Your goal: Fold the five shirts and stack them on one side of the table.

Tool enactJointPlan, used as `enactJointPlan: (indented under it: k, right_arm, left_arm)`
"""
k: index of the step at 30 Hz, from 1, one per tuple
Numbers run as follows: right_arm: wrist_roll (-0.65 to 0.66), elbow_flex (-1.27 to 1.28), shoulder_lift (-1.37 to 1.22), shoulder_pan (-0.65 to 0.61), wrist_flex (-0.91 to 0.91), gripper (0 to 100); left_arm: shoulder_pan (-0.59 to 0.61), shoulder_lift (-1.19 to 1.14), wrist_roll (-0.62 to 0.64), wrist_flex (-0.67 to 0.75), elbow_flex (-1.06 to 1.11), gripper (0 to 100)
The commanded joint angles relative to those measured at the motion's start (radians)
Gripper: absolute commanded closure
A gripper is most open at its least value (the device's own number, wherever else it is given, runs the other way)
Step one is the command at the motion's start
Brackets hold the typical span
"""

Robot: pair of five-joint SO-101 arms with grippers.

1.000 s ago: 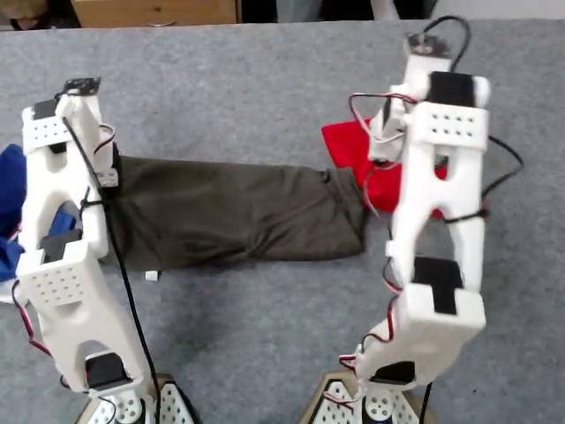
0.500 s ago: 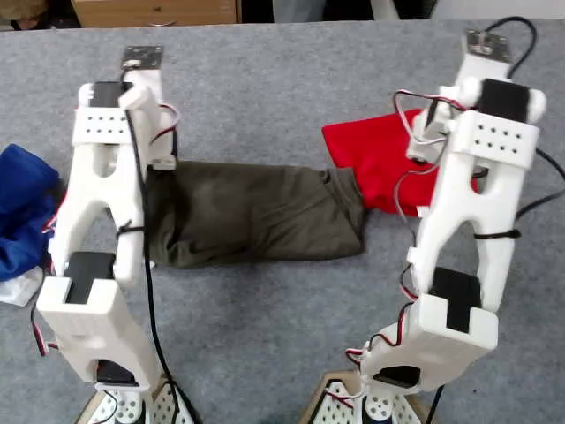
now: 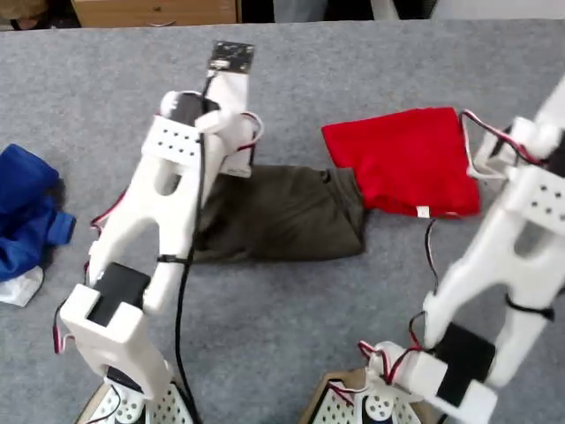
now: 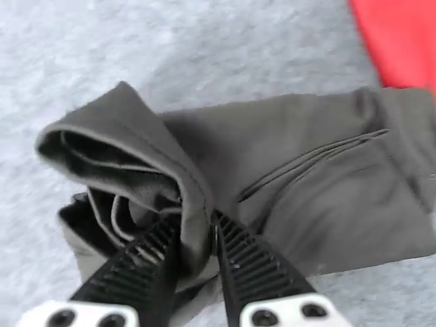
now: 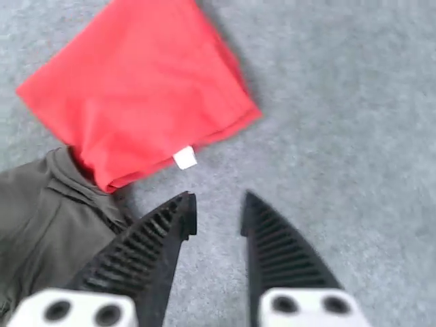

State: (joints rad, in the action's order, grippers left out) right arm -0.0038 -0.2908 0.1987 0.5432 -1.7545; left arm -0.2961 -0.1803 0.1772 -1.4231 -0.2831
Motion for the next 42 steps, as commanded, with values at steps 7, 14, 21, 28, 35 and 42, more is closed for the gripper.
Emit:
enactJointPlan:
  k: [7,14,21,28,35,42]
  right_arm:
    - [0.009,0.058,0.124,0.043,0.002,98.1]
    - [0.009,0.058,0.124,0.043,0.003,98.0]
    - [0.006,0.058,0.127,0.043,0.003,98.0]
    - [0.002,0.056,0.127,0.037,0.003,98.0]
    - [0.002,0.056,0.128,0.037,0.038,98.0]
    - [0.000,0.061,0.119,-0.006,0.044,89.5]
  left_arm:
    - [-0.203,0.057,0.091,0.112,-0.007,97]
    - [-0.295,0.057,0.195,0.091,0.008,97]
    - [-0.349,0.057,0.206,0.097,0.005,97]
    - [-0.371,0.055,0.204,0.201,0.008,97]
    - [-0.340,0.011,0.269,0.218,-0.018,75]
    - [-0.079,0.071,0.270,0.166,-0.179,89]
